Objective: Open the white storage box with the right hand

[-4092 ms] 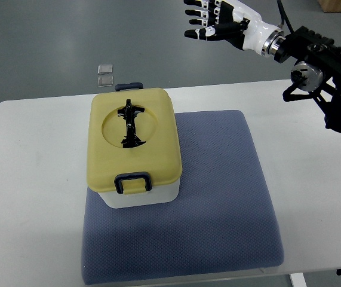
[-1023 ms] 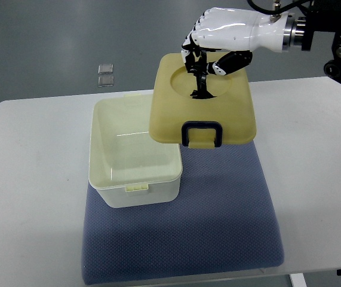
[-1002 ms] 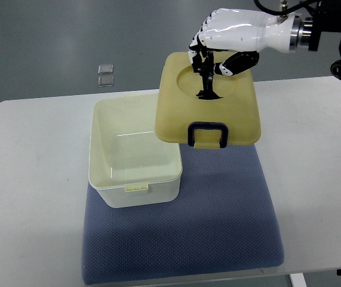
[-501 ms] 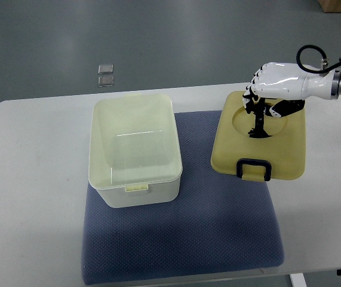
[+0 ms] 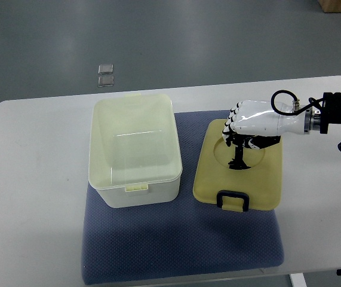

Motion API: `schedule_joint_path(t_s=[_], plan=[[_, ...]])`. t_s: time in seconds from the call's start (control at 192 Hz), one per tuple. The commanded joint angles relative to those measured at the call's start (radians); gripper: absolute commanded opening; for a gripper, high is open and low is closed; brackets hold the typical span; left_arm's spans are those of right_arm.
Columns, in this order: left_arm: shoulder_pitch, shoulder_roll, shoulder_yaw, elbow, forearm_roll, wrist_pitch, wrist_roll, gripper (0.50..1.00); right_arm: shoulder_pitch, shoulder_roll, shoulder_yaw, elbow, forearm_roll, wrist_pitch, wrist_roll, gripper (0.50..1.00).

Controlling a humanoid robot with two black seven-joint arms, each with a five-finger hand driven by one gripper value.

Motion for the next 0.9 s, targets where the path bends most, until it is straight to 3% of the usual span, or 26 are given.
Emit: schedule_joint_path(t_s=[0.0, 0.433, 0.438, 0.444, 0.449, 0.454, 0.459, 0.465, 0.47, 0.48, 0.543, 0.893], plan=[[0.0, 0.0, 0.0, 0.0, 0.0, 0.0, 0.0, 1.0, 0.0, 0.02, 0.004, 0.0, 0.001, -0.006, 0.0, 0.5], [0.0, 0.0, 0.0, 0.0, 0.0, 0.0, 0.0, 1.0, -0.037, 0.073, 0.009, -0.004, 0.018, -0.017, 0.0, 0.5], [0.0, 0.0, 0.0, 0.0, 0.0, 0.0, 0.0, 1.0, -0.037, 0.075, 0.01, -0.004, 0.02, -0.017, 0.0, 0.602], [0.0, 0.0, 0.0, 0.0, 0.0, 0.0, 0.0, 1.0, -0.037, 0.075, 0.01, -0.004, 0.02, -0.017, 0.0, 0.603], [0.0, 0.0, 0.0, 0.0, 0.0, 0.0, 0.0, 1.0, -0.039, 0.075, 0.01, -0.004, 0.021, -0.017, 0.0, 0.716], [0.0, 0.0, 0.0, 0.0, 0.0, 0.0, 0.0, 1.0, -0.039, 0.075, 0.01, -0.004, 0.021, -0.017, 0.0, 0.717], [0.0, 0.0, 0.0, 0.0, 0.0, 0.0, 0.0, 1.0, -0.039, 0.076, 0.01, -0.004, 0.023, -0.017, 0.0, 0.81], [0.0, 0.0, 0.0, 0.0, 0.0, 0.0, 0.0, 1.0, -0.039, 0.076, 0.01, -0.004, 0.023, -0.017, 0.0, 0.811], [0.0, 0.0, 0.0, 0.0, 0.0, 0.0, 0.0, 1.0, -0.04, 0.076, 0.012, -0.004, 0.024, -0.018, 0.0, 0.874], [0.0, 0.0, 0.0, 0.0, 0.0, 0.0, 0.0, 1.0, -0.04, 0.076, 0.012, -0.004, 0.026, -0.017, 0.0, 0.895], [0.0, 0.0, 0.0, 0.0, 0.0, 0.0, 0.0, 1.0, -0.04, 0.076, 0.018, -0.004, 0.029, -0.014, 0.0, 0.934], [0.0, 0.0, 0.002, 0.0, 0.0, 0.0, 0.0, 1.0, -0.033, 0.038, 0.009, 0.006, 0.024, -0.006, 0.0, 0.934]])
